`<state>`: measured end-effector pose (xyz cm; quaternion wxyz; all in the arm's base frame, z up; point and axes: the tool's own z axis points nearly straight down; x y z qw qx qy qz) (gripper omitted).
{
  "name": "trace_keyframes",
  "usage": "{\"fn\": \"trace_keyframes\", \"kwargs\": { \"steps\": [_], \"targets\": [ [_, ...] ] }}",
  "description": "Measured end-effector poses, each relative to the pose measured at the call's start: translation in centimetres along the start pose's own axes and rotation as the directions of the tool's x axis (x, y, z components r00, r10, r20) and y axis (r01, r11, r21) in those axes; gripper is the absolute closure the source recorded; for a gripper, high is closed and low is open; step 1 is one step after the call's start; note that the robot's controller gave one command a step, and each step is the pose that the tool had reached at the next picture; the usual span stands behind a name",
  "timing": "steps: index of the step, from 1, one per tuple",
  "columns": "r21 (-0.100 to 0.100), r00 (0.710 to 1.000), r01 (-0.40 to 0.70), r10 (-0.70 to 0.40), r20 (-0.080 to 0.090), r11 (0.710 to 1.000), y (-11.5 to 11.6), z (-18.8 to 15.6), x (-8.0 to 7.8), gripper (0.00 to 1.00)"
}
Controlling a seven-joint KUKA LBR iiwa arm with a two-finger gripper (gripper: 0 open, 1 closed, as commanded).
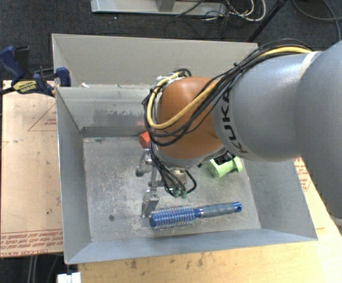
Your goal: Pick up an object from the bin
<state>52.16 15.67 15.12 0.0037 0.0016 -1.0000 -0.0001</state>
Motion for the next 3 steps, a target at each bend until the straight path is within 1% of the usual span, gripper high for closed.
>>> {"fn": "trace_keyframes", "kwargs": {
  "steps": [1, 2, 3],
  "targets": [
    [0.001, 0.983, 0.182, -0.182, 0.021, 0.983, -4.8, 5.7, 4.0, 0.0],
    [0.0, 0.983, 0.183, -0.183, 0.008, 0.983, -4.8, 5.8, 4.3, 1.0],
    [0.001, 0.981, 0.192, -0.192, 0.017, 0.981, -5.6, -11.2, 3.9, 1.0]
  ]
}}
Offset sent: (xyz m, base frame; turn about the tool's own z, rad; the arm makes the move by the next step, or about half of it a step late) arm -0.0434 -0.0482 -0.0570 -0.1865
